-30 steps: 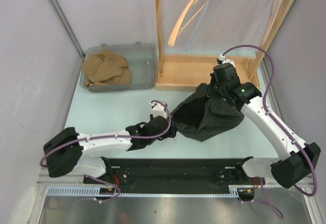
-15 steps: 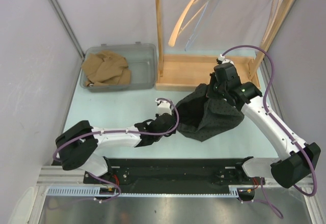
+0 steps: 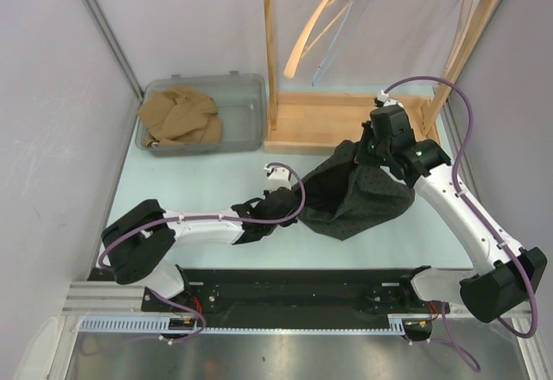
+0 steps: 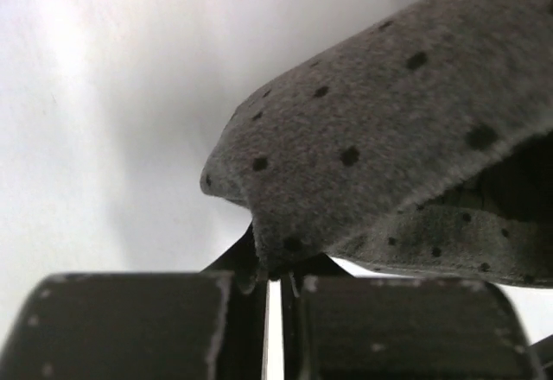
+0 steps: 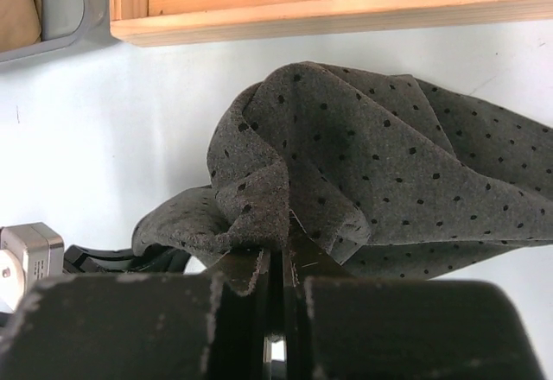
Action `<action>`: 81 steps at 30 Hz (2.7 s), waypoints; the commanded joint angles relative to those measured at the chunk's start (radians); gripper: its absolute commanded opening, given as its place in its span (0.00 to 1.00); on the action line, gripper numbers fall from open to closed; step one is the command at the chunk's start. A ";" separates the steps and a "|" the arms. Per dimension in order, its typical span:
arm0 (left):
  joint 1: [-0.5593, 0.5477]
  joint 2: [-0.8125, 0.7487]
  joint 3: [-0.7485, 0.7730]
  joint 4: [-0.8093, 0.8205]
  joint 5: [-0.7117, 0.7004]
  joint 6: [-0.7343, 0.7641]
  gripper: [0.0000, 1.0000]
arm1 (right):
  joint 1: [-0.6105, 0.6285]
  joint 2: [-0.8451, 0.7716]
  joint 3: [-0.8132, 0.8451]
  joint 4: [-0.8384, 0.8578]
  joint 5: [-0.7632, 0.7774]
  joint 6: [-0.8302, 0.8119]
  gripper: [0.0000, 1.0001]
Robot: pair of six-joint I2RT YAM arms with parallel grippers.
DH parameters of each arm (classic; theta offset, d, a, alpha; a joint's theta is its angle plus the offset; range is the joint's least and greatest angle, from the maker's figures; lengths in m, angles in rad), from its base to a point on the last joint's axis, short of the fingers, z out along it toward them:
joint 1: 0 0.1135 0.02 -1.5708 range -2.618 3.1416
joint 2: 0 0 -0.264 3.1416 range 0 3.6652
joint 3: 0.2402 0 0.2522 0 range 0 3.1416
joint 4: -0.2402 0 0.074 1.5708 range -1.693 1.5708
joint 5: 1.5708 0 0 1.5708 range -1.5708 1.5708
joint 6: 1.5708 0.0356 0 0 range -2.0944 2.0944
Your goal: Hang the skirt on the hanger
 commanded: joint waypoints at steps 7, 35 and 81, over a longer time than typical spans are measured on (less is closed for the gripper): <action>0.016 -0.154 0.363 -0.480 0.304 0.162 0.00 | -0.169 -0.046 0.103 -0.011 -0.013 -0.069 0.00; -0.131 -0.101 0.790 -0.635 0.965 0.359 0.00 | -0.332 0.051 0.688 -0.054 0.007 -0.238 0.00; -0.171 0.158 1.325 -0.756 0.902 0.395 0.00 | -0.416 0.029 0.706 -0.020 -0.116 -0.255 0.00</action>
